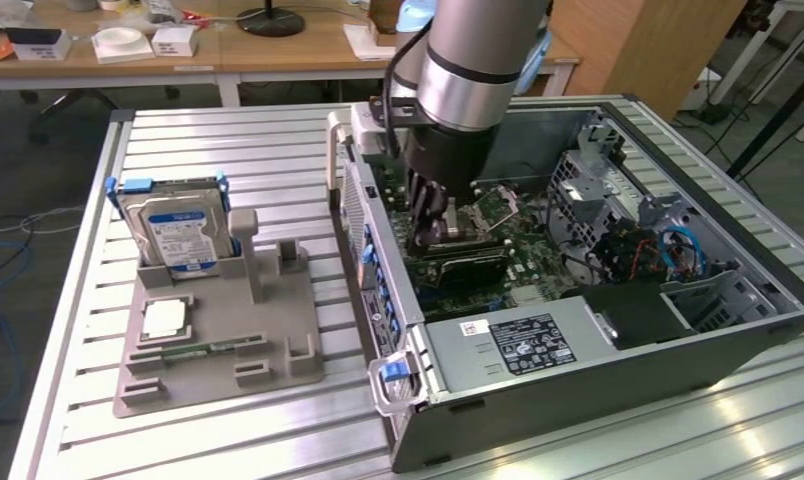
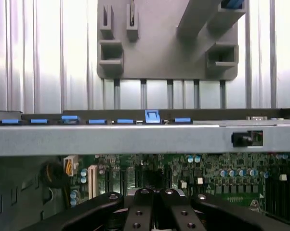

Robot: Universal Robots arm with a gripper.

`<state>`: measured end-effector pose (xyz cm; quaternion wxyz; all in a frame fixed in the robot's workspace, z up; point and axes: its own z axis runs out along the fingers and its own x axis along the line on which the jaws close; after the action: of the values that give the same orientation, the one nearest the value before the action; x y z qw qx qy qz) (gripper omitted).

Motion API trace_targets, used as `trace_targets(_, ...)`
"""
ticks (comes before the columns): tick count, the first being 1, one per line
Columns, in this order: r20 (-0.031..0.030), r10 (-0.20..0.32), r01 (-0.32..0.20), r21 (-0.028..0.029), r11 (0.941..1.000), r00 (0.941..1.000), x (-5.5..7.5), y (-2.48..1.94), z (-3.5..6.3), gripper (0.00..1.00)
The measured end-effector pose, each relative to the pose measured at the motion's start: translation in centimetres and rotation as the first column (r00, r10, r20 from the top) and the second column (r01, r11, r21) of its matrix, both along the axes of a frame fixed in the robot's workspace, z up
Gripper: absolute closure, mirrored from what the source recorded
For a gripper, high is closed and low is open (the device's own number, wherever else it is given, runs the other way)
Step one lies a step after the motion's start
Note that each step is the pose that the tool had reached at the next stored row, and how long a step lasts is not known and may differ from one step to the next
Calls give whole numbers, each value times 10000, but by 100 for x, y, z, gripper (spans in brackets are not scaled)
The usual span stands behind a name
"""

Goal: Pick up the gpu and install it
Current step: 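Press down on the gpu until it lock into place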

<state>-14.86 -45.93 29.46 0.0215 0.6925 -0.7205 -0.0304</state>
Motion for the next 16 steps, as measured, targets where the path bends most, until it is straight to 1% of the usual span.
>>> trace_targets(1, -68, 1, -1, -1, 10000, 10000, -10, 0, 3, 89)
trace_targets(2, -119, 1, -1, 0, 10000, 9999, -20, 0, 6, 89)
trace_targets(3, -152, 0, 0, 0, 10000, 9999, -29, 1, 8, 89)
trace_targets(4, -170, 1, -1, 2, 10000, 9999, -36, 1, 10, 89)
trace_targets(8, -175, 1, -1, 1, 10000, 9998, -69, 0, 13, 89)
trace_targets(16, -166, 1, -1, 2, 10000, 9999, -108, 1, 16, 89)
